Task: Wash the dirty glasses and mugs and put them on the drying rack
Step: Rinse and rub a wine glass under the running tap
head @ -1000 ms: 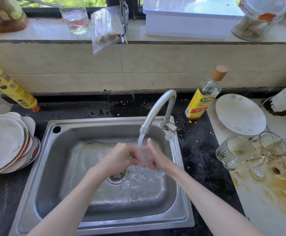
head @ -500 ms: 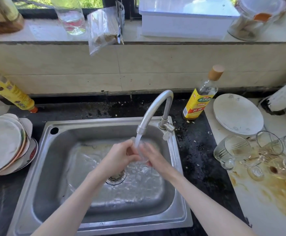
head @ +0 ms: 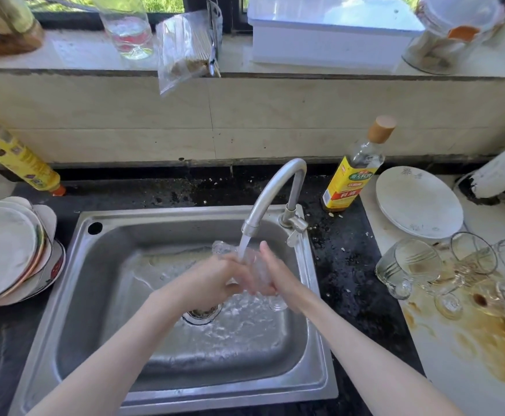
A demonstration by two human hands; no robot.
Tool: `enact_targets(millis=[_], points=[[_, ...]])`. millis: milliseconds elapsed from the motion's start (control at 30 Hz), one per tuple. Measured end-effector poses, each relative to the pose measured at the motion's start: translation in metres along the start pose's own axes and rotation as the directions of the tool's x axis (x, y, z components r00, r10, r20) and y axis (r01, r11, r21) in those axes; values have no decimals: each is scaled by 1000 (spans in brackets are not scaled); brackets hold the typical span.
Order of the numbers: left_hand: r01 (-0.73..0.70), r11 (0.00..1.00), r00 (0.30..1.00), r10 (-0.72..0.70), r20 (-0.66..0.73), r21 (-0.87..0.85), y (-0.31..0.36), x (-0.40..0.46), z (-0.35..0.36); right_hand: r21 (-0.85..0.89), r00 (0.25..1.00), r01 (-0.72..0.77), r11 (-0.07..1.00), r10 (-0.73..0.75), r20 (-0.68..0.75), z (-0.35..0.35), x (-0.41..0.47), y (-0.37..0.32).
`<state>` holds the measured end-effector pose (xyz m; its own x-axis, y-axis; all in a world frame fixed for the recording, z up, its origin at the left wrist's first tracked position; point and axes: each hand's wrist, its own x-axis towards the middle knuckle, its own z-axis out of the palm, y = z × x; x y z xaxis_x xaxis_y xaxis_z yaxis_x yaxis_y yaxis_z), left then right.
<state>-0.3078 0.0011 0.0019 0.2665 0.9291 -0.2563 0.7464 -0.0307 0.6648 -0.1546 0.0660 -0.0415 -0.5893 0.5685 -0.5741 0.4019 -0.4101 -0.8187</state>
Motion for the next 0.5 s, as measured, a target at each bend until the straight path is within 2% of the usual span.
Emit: enact_targets(millis=[67, 133, 200, 267, 333, 400, 433, 500], points=[[-17, 1000, 1000, 17, 26, 11, -2, -1, -3, 45, 995, -50, 998, 46, 84, 0, 2, 0], [43, 997, 993, -49, -109, -59, 1, -2, -1, 22, 996, -12, 1000, 10, 92, 0, 3, 0], [123, 975, 941, -173, -292, -183, 1, -1, 4, -12, 995, 91, 996, -91, 34, 3, 3, 1], [120, 963, 913, -202, -355, -239, -3, 0, 7, -24, 984, 178, 984, -178, -9, 7, 1, 3], [65, 983, 972, -102, -213, -171, -3, 0, 5, 19, 986, 165, 986, -165, 0, 8, 1, 4], [53, 992, 999, -54, -7, -118, 0, -2, 2, 53, 999, 48, 997, -49, 17, 7, 4, 4], [65, 992, 997, -60, 42, -108, 1, -2, 1, 45, 999, -25, 999, 24, 38, 7, 4, 3], [99, 984, 995, -100, -2, -146, 2, -2, 2, 59, 994, -67, 996, 61, 94, 7, 8, 6]])
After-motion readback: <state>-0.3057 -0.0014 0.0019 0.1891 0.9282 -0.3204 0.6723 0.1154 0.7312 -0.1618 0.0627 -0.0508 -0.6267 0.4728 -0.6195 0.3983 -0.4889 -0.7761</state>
